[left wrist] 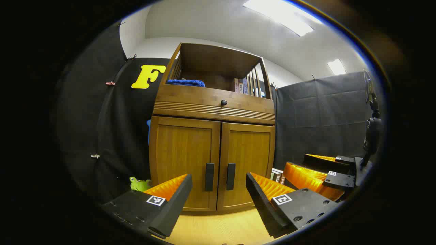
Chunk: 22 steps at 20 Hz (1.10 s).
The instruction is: Open the right door of the double-door shoe cabinet with the right hand, and open the left door with the left hand.
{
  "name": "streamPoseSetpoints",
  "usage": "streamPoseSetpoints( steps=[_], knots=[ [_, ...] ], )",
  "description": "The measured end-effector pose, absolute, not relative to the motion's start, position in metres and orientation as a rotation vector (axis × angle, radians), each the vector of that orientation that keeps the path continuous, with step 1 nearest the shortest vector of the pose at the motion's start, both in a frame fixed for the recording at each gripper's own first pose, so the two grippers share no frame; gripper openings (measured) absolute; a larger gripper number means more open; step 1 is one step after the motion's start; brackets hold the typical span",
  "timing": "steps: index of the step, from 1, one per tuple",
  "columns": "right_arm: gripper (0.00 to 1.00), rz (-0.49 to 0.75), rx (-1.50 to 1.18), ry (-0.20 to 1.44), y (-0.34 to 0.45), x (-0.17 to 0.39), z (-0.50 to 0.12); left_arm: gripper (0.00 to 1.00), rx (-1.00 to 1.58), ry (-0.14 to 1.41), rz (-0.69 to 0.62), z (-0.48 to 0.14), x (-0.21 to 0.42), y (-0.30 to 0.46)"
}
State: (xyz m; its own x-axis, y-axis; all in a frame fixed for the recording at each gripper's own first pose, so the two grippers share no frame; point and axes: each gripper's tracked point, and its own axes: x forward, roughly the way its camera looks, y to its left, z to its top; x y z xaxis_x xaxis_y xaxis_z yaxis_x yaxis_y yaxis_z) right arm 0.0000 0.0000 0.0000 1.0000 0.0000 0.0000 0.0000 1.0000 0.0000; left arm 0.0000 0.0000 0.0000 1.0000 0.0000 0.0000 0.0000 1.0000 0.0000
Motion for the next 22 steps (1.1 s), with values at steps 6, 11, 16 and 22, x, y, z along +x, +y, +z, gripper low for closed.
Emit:
streamPoseSetpoints(
  steps=[6, 11, 16, 22],
  knots=[
    [0.96, 0.002, -0.015, -0.014, 0.002, -0.002, 0.002, 0.98, 0.011, 0.000, -0.002, 0.000, -0.004, -0.003],
    [0.96, 0.000, -0.045, -0.045, 0.007, -0.005, 0.008, 0.98, 0.019, -0.008, 0.001, -0.002, -0.004, -0.004],
    [0.96, 0.001, -0.041, -0.053, 0.007, -0.009, 0.011, 0.98, 0.013, -0.026, 0.023, 0.004, -0.008, 0.003],
    [0.96, 0.014, -0.033, -0.051, 0.009, -0.011, 0.011, 0.98, 0.008, -0.024, 0.029, 0.004, -0.008, 0.006]
  ],
)
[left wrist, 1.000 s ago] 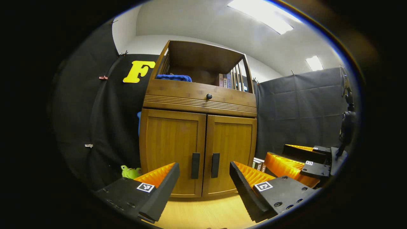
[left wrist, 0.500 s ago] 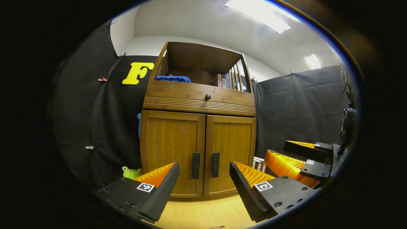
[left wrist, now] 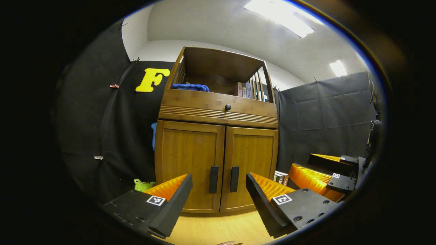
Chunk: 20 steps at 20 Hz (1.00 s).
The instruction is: Open the right door of the double-door shoe cabinet with the right hand, and open the left door with the left hand.
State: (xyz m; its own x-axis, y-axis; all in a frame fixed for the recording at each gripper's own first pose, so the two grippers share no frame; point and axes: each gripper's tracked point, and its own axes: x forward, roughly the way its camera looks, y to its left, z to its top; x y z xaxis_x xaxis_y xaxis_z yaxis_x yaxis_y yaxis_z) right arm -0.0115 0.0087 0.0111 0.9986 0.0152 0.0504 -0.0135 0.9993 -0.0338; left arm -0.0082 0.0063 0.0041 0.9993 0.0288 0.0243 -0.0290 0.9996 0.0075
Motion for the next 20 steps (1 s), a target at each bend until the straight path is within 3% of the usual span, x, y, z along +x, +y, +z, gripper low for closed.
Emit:
streamPoseSetpoints(
  steps=[10, 20],
  knots=[
    [0.96, 0.028, -0.001, -0.008, 0.013, 0.001, -0.003, 0.98, 0.017, -0.028, 0.024, 0.003, -0.019, 0.012],
    [0.96, 0.037, 0.023, 0.052, 0.024, 0.052, -0.046, 0.98, 0.026, -0.020, 0.055, -0.001, -0.032, 0.037]
  ],
)
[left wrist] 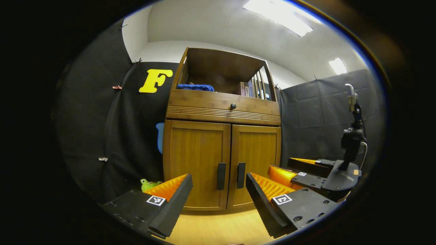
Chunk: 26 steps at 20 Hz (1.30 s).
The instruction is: Open the right door of the double-door shoe cabinet with the right hand, and open the left door with the left hand.
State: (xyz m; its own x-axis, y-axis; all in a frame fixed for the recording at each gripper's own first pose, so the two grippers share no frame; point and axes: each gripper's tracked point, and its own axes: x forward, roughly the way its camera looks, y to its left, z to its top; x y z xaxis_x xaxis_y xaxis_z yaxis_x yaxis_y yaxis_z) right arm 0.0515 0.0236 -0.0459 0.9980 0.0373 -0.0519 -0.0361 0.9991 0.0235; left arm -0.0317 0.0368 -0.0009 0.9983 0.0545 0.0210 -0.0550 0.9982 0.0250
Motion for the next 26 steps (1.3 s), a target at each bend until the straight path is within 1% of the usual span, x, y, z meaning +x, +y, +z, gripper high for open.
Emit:
streamPoseSetpoints(
  steps=[5, 6, 10, 11, 12, 16, 17, 18, 23, 24, 25, 26],
  knots=[
    [0.96, 0.042, 0.021, 0.099, 0.031, 0.085, -0.079, 0.98, 0.024, -0.023, 0.078, -0.003, -0.035, 0.054],
    [0.94, 0.039, 0.020, 0.103, 0.031, 0.091, -0.084, 0.98, 0.025, -0.022, 0.079, -0.003, -0.034, 0.057],
    [0.94, 0.016, 0.021, 0.107, 0.025, 0.121, -0.103, 0.98, 0.032, -0.021, 0.077, -0.006, -0.036, 0.064],
    [0.94, 0.006, 0.023, 0.113, 0.025, 0.129, -0.109, 0.98, 0.033, -0.023, 0.075, -0.007, -0.036, 0.066],
    [0.91, -0.004, 0.025, 0.116, 0.024, 0.137, -0.114, 0.98, 0.032, -0.023, 0.064, -0.008, -0.036, 0.065],
    [0.90, -0.040, 0.003, 0.127, 0.017, 0.164, -0.134, 0.98, 0.032, -0.004, 0.016, -0.018, -0.034, 0.064],
    [0.89, -0.046, 0.003, 0.136, 0.015, 0.170, -0.142, 0.98, 0.040, 0.001, 0.011, -0.021, -0.033, 0.066],
    [0.84, -0.050, 0.002, 0.148, 0.015, 0.175, -0.148, 0.98, 0.046, 0.009, 0.002, -0.023, -0.032, 0.068],
    [0.83, -0.080, 0.009, 0.165, 0.010, 0.209, -0.180, 0.98, 0.033, 0.027, 0.005, -0.032, -0.023, 0.087],
    [0.75, -0.091, 0.013, 0.169, 0.007, 0.215, -0.184, 0.98, 0.032, 0.024, 0.011, -0.031, -0.022, 0.091],
    [0.75, -0.100, 0.017, 0.175, 0.004, 0.222, -0.187, 0.98, 0.030, 0.021, 0.018, -0.031, -0.021, 0.097],
    [0.72, -0.104, 0.023, 0.184, 0.002, 0.227, -0.191, 0.98, 0.028, 0.016, 0.025, -0.030, -0.020, 0.101]
  ],
)
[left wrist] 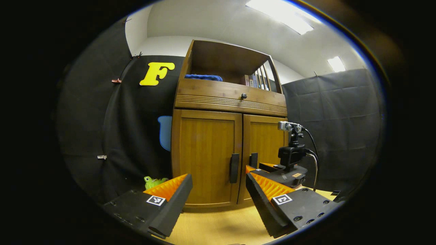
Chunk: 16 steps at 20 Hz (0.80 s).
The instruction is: Open the right door of the double-door shoe cabinet with the right hand, and open the left door with the left hand.
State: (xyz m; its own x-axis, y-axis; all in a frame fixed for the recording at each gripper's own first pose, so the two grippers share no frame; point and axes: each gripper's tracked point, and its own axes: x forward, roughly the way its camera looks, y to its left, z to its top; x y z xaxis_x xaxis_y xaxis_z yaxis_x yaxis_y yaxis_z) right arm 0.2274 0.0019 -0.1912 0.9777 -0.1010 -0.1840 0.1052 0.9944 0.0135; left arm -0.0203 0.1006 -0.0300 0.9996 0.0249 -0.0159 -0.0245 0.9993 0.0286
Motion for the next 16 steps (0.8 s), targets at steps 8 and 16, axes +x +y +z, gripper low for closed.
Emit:
streamPoseSetpoints(
  steps=[8, 16],
  knots=[
    [0.53, -0.134, 0.013, 0.188, -0.011, 0.257, -0.207, 0.98, 0.018, -0.015, 0.062, -0.024, -0.015, 0.117],
    [0.19, -0.113, -0.041, 0.221, -0.008, 0.243, -0.206, 0.98, 0.021, -0.007, 0.089, -0.025, -0.024, 0.120]
  ],
)
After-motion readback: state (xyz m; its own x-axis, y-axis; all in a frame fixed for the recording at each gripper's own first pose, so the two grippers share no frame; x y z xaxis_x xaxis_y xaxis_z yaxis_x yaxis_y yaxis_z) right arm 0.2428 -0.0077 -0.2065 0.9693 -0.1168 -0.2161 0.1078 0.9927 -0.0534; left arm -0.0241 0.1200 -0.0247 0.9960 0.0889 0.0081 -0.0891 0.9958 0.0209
